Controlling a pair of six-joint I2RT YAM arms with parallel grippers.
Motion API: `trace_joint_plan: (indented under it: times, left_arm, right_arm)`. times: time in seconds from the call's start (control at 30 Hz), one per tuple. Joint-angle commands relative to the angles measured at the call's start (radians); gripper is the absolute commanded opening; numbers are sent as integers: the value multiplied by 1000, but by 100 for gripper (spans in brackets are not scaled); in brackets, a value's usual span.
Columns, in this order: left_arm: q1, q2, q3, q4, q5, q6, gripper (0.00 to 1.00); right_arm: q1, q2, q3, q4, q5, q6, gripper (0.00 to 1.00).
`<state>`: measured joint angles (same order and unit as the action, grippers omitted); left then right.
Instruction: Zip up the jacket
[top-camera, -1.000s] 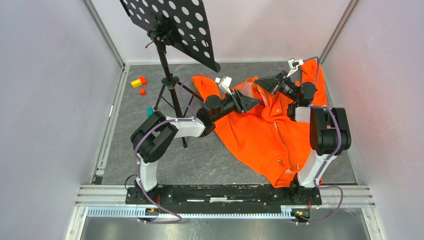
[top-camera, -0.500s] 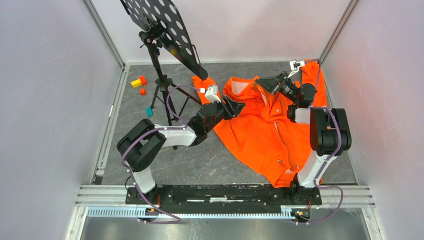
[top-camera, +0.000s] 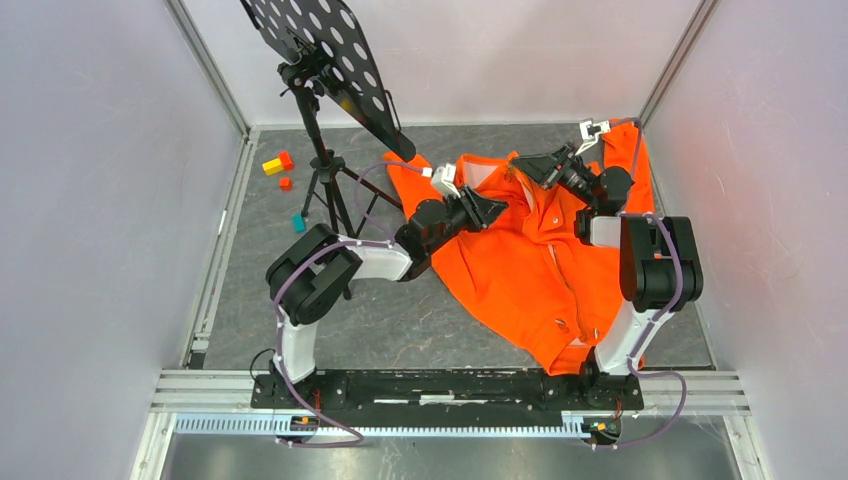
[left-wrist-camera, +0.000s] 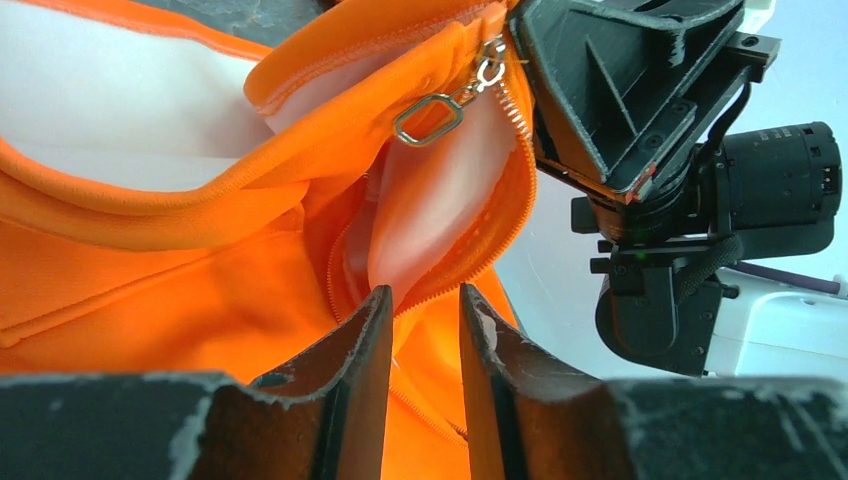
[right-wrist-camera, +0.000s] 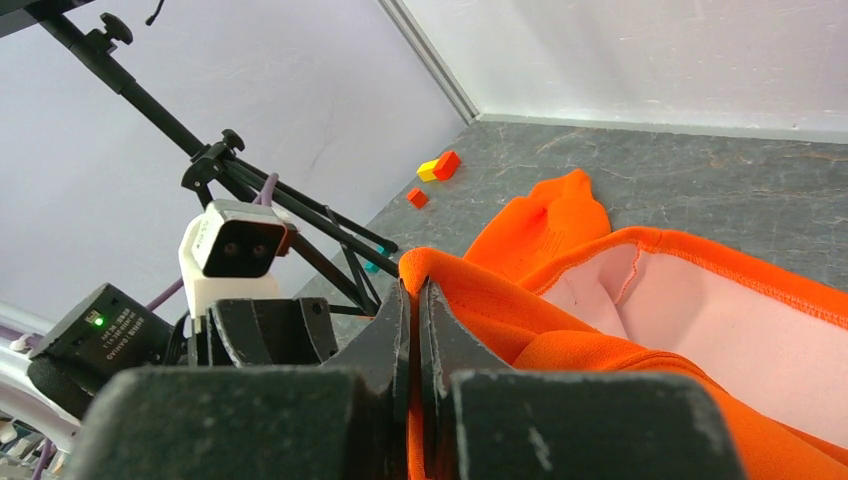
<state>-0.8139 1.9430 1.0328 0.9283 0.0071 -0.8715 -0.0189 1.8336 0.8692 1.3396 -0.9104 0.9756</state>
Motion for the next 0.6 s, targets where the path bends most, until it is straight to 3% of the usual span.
trace_joint_plan:
  times: [0.0,0.33,0.57]
  left_arm:
    - [2,52,49,132,-1,-58,36]
    - [11,154,108,300,-40,-121,54]
    - [35,202,139,409,24,-163,64]
  right_arm:
    - [2,-28,1,93,13,11,0]
    - [2,-18,-1,150,8,64,0]
    - [1,-12,3,158,8,71,0]
